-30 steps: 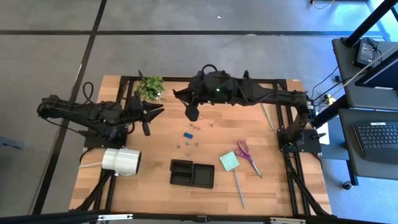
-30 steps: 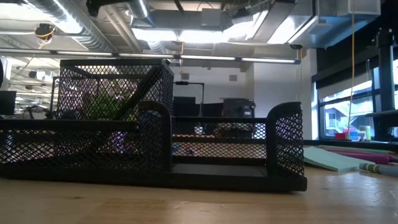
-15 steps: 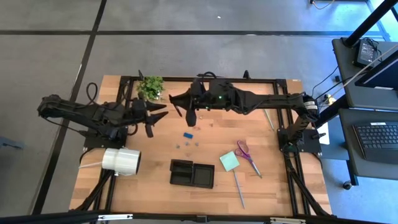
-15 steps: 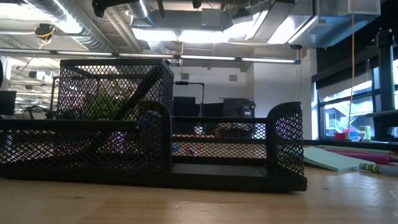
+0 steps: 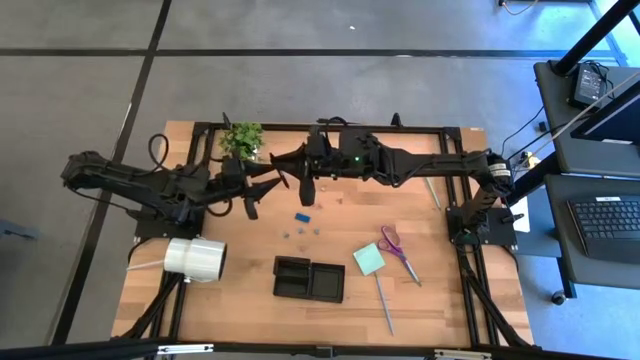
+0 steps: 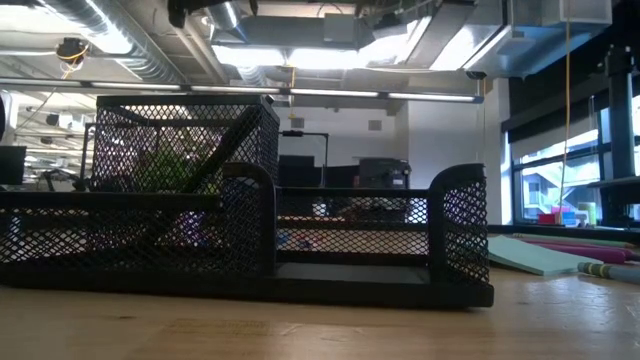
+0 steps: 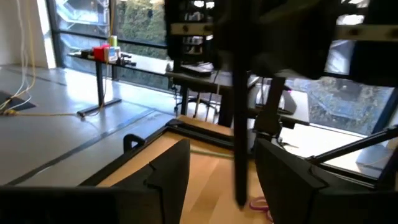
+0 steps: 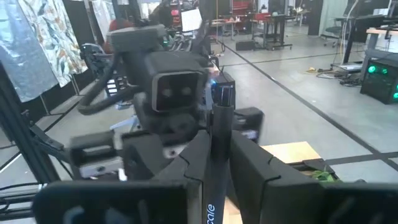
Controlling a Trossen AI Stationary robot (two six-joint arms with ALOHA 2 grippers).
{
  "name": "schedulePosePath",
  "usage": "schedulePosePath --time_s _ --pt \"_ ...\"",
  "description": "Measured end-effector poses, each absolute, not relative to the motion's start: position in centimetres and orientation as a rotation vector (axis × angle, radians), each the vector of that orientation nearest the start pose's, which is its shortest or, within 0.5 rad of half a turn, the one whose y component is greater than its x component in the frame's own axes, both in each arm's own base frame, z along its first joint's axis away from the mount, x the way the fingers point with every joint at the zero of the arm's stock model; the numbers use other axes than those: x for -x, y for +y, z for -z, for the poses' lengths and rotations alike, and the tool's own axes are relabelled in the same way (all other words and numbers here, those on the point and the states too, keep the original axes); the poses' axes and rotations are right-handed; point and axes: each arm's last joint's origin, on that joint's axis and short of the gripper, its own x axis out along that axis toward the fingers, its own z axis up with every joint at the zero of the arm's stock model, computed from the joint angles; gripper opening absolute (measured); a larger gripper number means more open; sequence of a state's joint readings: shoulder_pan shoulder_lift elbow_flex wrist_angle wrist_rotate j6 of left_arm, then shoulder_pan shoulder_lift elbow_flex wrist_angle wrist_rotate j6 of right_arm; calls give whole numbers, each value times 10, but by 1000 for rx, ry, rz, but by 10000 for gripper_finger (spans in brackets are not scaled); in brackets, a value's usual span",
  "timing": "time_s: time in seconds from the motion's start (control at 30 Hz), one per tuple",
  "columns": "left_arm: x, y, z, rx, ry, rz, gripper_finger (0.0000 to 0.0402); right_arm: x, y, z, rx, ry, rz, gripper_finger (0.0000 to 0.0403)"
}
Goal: Pick and place office supplies into organizer
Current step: Put the pen into the desk organizer
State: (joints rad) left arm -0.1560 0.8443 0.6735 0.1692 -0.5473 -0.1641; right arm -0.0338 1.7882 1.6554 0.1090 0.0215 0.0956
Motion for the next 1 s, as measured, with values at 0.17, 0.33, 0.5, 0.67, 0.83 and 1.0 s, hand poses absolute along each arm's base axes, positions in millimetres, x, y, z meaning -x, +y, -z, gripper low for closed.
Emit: schedulePosePath --time_s 0.17,0.33,0.5,0.67,0.83,1.0 --pt "-198 -11 -315 167 -35 -399 175 -424 -11 -385 -92 25 51 51" --pt "-204 -11 -318 146 -77 -320 168 -424 -9 -385 -94 35 40 51" --pt "-205 -11 -319 123 -91 -332 147 -424 -8 -384 -95 41 39 51" --pt "-205 -11 -319 112 -88 -329 125 -424 -7 -383 -95 49 39 51" --pt "-205 -11 -320 112 -92 -333 105 -424 -7 -382 -93 59 40 51" --pt "-205 -11 -320 113 -95 -334 78 -424 -8 -382 -92 58 42 52"
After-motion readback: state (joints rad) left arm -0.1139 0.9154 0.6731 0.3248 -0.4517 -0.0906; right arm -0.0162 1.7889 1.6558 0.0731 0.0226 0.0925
